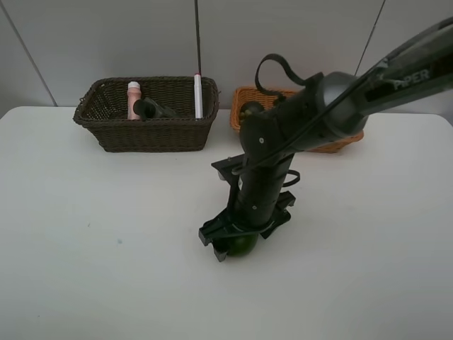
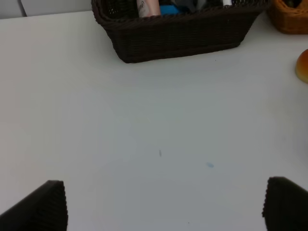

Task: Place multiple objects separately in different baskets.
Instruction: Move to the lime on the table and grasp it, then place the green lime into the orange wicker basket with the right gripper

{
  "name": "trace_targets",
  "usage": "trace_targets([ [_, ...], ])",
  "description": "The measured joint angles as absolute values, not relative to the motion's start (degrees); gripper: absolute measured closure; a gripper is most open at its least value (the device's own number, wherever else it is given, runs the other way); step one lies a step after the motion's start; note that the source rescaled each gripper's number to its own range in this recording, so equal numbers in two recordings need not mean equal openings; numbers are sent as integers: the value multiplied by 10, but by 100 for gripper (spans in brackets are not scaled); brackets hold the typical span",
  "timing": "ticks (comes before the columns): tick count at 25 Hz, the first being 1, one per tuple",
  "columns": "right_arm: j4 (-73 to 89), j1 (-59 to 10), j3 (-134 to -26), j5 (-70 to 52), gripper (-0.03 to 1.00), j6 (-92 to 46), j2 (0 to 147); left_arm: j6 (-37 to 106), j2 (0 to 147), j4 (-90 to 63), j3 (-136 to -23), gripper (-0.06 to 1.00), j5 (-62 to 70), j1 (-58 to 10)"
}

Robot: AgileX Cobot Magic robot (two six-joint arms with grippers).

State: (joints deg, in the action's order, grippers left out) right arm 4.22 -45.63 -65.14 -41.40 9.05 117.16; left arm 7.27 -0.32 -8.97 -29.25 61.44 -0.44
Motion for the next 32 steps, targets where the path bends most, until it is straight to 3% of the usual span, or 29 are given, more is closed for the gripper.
trace_targets([
  [3,43,-456,-651,-418,89,90,1173,73,-3,-90,-293,-6,614,-4],
  [15,42,-456,-653,-447,89,88,1158,73,-3,-90,-293,-6,614,-4],
  [20,-48,-442,-725,-493,89,87,1106,73,-3,-90,-293,-6,614,-4],
  [27,-86,-294,-892,-525,89,59,1121,73,-3,-90,-293,-6,614,-4],
  [32,-15,-182,-982,-488,89,18,1176,73,-3,-90,-293,-6,614,-4],
])
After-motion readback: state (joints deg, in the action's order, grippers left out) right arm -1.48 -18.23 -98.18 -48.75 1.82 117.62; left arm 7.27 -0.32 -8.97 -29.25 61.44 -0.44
